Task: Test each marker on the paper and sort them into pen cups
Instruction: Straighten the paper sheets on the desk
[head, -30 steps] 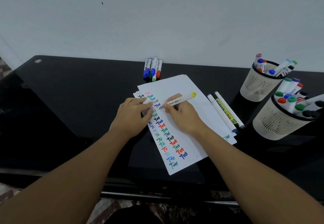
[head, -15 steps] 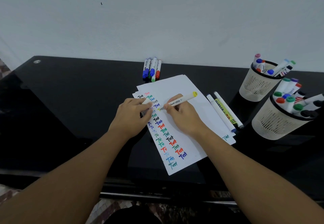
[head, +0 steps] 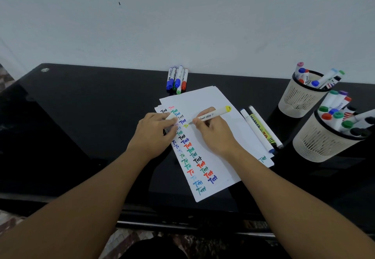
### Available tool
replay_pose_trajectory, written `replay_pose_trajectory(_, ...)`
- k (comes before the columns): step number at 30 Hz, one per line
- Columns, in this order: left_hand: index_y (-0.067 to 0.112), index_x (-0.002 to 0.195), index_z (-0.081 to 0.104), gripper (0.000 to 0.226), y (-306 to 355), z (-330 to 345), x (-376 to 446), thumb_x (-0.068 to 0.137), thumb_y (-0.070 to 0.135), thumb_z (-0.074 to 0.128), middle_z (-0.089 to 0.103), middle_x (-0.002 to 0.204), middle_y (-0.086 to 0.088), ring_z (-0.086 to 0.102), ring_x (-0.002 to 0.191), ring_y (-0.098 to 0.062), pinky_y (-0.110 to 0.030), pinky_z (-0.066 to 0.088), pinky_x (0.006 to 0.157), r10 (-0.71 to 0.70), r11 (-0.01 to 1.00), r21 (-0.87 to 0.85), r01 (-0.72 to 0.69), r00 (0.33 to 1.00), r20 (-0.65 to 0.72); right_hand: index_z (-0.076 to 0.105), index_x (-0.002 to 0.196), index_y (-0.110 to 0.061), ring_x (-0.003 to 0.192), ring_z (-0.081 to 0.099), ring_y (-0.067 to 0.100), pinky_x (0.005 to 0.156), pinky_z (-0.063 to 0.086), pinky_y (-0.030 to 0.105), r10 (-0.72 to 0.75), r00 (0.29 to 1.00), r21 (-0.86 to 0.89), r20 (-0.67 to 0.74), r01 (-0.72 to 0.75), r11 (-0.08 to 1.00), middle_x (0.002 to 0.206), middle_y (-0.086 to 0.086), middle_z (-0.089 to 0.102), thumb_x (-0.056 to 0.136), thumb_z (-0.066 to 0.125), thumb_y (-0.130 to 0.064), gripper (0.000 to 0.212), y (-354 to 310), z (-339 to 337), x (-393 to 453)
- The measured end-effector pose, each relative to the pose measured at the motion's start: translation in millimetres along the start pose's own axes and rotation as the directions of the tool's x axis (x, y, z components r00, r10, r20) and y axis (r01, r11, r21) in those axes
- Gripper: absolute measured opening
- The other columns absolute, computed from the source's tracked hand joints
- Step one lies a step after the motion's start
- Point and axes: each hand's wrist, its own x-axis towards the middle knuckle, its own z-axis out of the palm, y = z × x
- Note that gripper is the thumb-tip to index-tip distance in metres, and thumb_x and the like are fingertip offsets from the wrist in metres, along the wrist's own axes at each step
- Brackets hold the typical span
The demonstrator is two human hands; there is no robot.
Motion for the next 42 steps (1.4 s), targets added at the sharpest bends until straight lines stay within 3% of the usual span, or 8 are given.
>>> replay_pose_trajectory(13,0.033,0.139,0.061,0.04,0.0,-0.2,-0.4,0.101,0.045,0.054,0.053,0.149,0.007,0.038,0.138,-0.017,-0.042,0.034,0.113,0.004,1.0,-0.005,-0.004,1.0,-0.004,0.054,0.104,-0.023,0.087,0.066,0.011,0.077,0.054,0.031,0.006,1.0,-0.025,0.019,-0.006,1.0,0.093,-0.005,0.067,0.106,0.055,-0.036,0.013,0.1,-0.3,0.9)
replay_pose_trajectory(20,0.033,0.139,0.06,0.04,-0.1,0.4,0.2,0.101,0.045,0.054,0.052,0.149,0.007,0.038,0.138,-0.017,-0.041,0.033,0.112,0.007,1.0,0.001,-0.007,1.0,-0.01,0.054,0.109,-0.023,0.085,0.062,0.006,0.067,0.042,0.02,-0.009,1.0,-0.031,-0.009,0.008,0.999,0.092,-0.01,0.064,0.106,0.055,-0.035,0.012,-1.5,0.4,1.6)
replay_pose_trajectory(34,0.032,0.135,0.064,0.036,-1.6,-0.2,-1.0,0.1,0.039,0.059,0.058,0.143,0.003,0.046,0.132,-0.017,-0.04,0.041,0.109,0.027,0.999,-0.043,-0.029,0.998,-0.054,0.053,0.106,-0.023,0.084,0.063,0.009,0.068,0.044,0.022,-0.013,1.0,-0.047,-0.005,0.013,0.999,0.092,-0.007,0.065,0.106,0.055,-0.034,0.012,-2.5,0.3,-0.5)
replay_pose_trajectory(37,0.032,0.141,0.054,0.044,-0.4,-1.7,-2.2,0.098,0.04,0.062,0.055,0.139,0.005,0.052,0.124,-0.012,-0.035,0.047,0.099,-0.055,0.986,-0.16,0.041,0.995,-0.087,0.054,0.108,-0.021,0.086,0.062,0.009,0.073,0.046,0.022,0.012,0.999,0.08,-0.053,-0.008,0.997,0.094,-0.004,0.065,0.106,0.056,-0.033,0.012,-0.9,-0.1,-1.0)
replay_pose_trajectory(40,0.031,0.137,0.049,0.052,-1.4,-4.6,0.9,0.092,0.047,0.07,0.051,0.134,0.009,0.052,0.116,-0.004,-0.024,0.042,0.086,-0.217,0.939,-0.291,0.183,0.972,-0.092,0.054,0.113,-0.029,0.085,0.063,0.014,0.077,0.053,0.031,-0.013,0.994,0.243,-0.111,0.04,0.969,0.093,0.003,0.067,0.105,0.058,-0.032,0.009,1.5,-3.7,-0.9)
replay_pose_trajectory(42,0.028,0.132,0.057,0.049,-2.4,-4.3,2.6,0.091,0.051,0.069,0.049,0.133,0.009,0.05,0.113,-0.002,-0.022,0.039,0.087,-0.242,0.942,-0.26,0.212,0.966,-0.091,0.059,0.114,-0.031,0.078,0.063,0.008,0.071,0.052,0.022,-0.053,0.991,0.279,-0.122,0.085,0.957,0.086,-0.002,0.067,0.107,0.057,-0.028,0.008,1.5,-5.3,-2.4)
